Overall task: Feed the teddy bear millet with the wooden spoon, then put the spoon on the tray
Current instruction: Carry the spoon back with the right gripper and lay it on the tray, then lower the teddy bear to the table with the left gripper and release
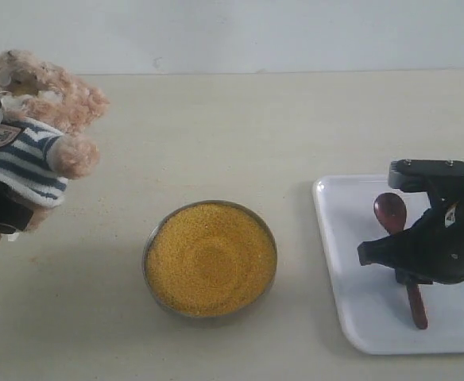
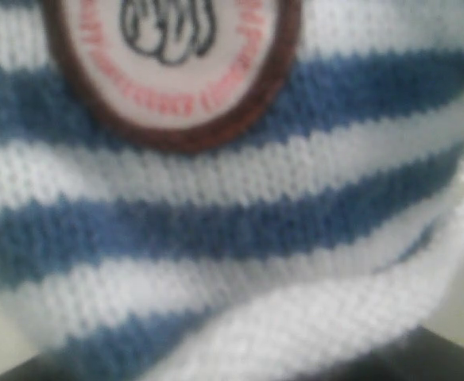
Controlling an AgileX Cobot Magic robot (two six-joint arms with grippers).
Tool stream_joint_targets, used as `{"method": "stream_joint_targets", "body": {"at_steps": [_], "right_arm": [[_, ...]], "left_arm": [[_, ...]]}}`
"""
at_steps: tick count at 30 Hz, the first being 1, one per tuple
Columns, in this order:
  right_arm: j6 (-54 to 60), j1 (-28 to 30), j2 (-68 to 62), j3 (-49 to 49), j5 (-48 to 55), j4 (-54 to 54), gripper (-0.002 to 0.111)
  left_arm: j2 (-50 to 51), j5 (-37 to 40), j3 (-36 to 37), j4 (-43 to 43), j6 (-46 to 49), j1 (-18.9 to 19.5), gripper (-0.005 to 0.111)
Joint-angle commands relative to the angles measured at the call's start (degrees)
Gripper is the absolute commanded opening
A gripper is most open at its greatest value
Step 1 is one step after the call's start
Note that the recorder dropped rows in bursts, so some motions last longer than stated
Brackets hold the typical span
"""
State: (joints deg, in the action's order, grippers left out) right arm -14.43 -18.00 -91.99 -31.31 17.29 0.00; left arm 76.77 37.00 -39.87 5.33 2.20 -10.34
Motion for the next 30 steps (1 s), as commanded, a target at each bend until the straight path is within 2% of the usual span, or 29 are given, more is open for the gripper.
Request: {"method": "stream_joint_targets", "body": {"at_steps": [1, 4, 6, 16, 22, 30], "right_arm": [[-0.03, 0.3, -0.37, 0.32, -0.39, -0.54, 0.02], [-0.03, 0.3, -0.1, -0.64, 1.21, -0.54, 0.052], [-0.03, 0.3, 1.75, -2.16, 3.79, -0.62, 0.061], [-0.03, 0.3, 19.81, -5.4, 9.16, -0.94, 0.062], [1.81, 0.3, 32.89, -5.4, 15.51, -0.94, 0.062], [3.82, 0.18, 41.8, -5.4, 18.85, -0.79, 0.062]], "left_arm": [[-0.08, -1.69, -0.48, 0.28, -0.5, -0.21, 0.004], [-0.08, -1.68, -0.48, 0.18, -0.5, -0.21, 0.004], [-0.08, -2.38, -0.48, -0.74, -1.5, -0.21, 0.004], [0.58, -2.51, -0.48, -1.52, -8.41, -0.21, 0.004], [5.18, -2.51, -0.48, -4.54, -11.75, -0.21, 0.004], [12.17, -2.51, -0.48, -8.15, -15.87, -0.21, 0.004]]}}
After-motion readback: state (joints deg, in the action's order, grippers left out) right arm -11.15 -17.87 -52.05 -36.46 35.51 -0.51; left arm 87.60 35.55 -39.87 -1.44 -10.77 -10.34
